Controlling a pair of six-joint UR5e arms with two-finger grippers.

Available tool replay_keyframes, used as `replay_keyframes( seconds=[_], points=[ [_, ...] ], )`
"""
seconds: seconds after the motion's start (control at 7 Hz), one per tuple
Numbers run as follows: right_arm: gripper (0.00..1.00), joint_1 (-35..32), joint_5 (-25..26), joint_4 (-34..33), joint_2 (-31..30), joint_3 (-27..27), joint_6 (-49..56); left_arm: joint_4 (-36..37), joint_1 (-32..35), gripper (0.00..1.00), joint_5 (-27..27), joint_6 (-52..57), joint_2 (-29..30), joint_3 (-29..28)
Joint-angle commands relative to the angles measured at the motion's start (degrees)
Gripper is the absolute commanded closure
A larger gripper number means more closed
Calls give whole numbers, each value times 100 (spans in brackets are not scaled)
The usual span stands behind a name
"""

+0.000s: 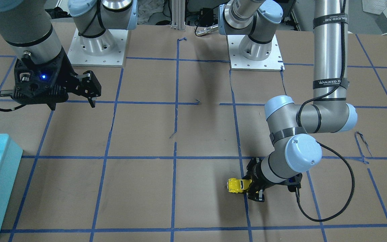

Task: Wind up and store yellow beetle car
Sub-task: 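Drag the held car with the left gripper across the table and back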

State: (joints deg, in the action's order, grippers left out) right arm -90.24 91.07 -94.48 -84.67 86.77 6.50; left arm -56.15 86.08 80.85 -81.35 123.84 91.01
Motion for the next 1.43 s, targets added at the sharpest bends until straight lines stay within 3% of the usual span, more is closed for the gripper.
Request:
replay_keyframes(
  seconds=[0.0, 1.29],
  points=[
    [0, -2, 7, 0, -14, -2, 0, 16, -144, 100, 132, 215, 9, 22],
    [0, -2, -20, 0, 30, 6, -9, 60, -784, 100, 869, 981, 17, 4]
  ],
)
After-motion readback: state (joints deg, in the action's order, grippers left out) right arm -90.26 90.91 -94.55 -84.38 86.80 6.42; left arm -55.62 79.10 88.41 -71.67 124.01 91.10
